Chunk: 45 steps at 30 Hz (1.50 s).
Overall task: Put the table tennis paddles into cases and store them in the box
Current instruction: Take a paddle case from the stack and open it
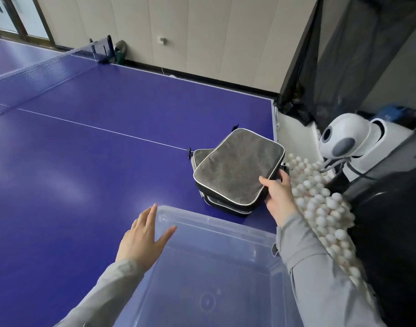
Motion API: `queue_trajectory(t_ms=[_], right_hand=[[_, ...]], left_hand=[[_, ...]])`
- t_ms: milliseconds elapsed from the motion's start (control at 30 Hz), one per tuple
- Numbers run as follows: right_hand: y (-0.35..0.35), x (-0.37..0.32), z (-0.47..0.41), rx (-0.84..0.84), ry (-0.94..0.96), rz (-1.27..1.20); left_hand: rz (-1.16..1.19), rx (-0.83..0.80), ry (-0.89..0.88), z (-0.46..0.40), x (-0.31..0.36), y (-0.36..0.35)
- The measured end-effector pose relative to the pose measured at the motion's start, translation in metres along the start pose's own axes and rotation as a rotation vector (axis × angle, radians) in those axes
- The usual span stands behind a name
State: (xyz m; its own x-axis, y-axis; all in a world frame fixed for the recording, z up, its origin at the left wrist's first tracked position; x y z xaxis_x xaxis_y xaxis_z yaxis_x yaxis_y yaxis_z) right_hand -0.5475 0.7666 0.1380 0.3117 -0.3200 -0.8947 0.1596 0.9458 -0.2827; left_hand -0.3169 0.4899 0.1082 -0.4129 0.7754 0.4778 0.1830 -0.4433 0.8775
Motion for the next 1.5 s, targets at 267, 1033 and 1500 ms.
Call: queue_trajectory(t_ms=[267, 1033, 1500], right_hand=[[-0.058, -0.004, 0.102, -0.163, 0.106, 0.025], [-0.280, 0.154, 0.309, -0.141, 0.358, 0.751], [-0.409, 0.097, 0.331, -0.208, 0.911, 1.388]], left_hand=[[0.825, -0.082, 0.102, -0.017, -0.029, 0.049], [0.903, -0.047, -0.092, -0.035, -0.251, 0.212], [0.105, 0.051, -0.495, -0.015, -0.238, 0.225]])
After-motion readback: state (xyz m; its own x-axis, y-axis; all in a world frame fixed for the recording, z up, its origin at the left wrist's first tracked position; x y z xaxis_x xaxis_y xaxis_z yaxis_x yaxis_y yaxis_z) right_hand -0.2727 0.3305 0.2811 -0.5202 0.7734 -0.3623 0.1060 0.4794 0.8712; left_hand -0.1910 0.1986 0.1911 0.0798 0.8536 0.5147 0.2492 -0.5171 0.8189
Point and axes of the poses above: each hand's wrist, its own z-axis away from the middle knuckle, its own y-axis out of the back of the hand, x = y × z, the point moved 8 cm from there along -z, towards the middle knuckle, and after that the axes turned 2 degrees about -y, right-handed, at the moved point
